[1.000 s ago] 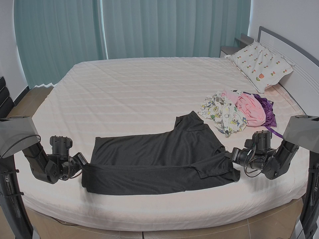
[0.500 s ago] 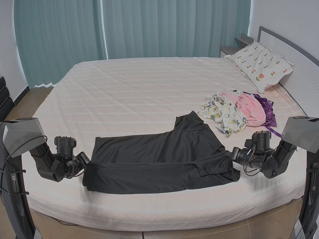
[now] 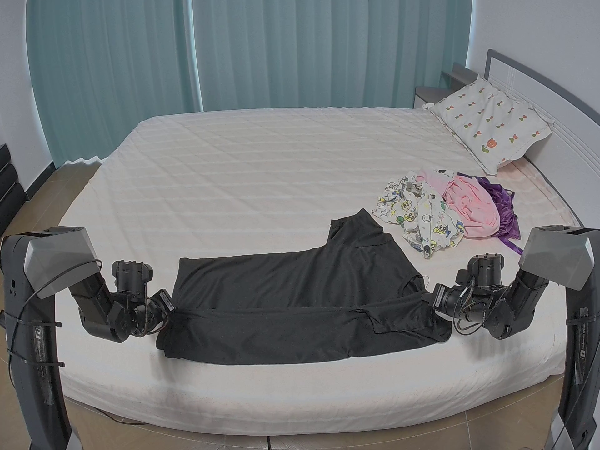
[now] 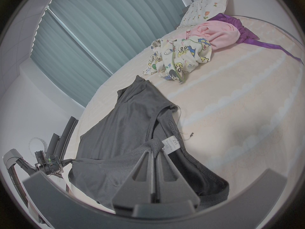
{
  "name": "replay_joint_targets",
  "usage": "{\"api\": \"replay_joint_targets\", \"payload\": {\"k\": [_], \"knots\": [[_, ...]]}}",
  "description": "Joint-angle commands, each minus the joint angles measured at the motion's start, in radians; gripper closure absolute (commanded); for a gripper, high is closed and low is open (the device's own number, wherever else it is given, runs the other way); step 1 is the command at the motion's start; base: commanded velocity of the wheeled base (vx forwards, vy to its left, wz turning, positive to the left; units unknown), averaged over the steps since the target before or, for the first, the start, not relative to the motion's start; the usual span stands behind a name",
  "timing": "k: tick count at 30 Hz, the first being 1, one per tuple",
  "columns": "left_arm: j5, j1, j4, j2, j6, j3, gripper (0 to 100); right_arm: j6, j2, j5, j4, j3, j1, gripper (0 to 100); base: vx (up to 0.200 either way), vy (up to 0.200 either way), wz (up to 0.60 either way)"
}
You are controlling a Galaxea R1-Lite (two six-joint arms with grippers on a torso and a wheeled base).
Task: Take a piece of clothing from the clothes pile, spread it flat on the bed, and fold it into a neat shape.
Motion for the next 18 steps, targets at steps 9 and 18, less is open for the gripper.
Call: {"api": "replay_joint_targets", "payload": {"k": [9, 18], "knots": [[0.01, 0.002, -0.007, 0.031, -0.002, -0.022, 0, 0.005, 0.037, -0.006, -0.023, -0.013, -0.002, 0, 0.0, 0.0, 0.0], [0.001, 0.008, -0.008, -0.139, -0.082, 0.098, 0, 0.114, -0.13, -0.012, -0.022, 0.059, -0.024, 0, 0.0, 0.0, 0.0]]}}
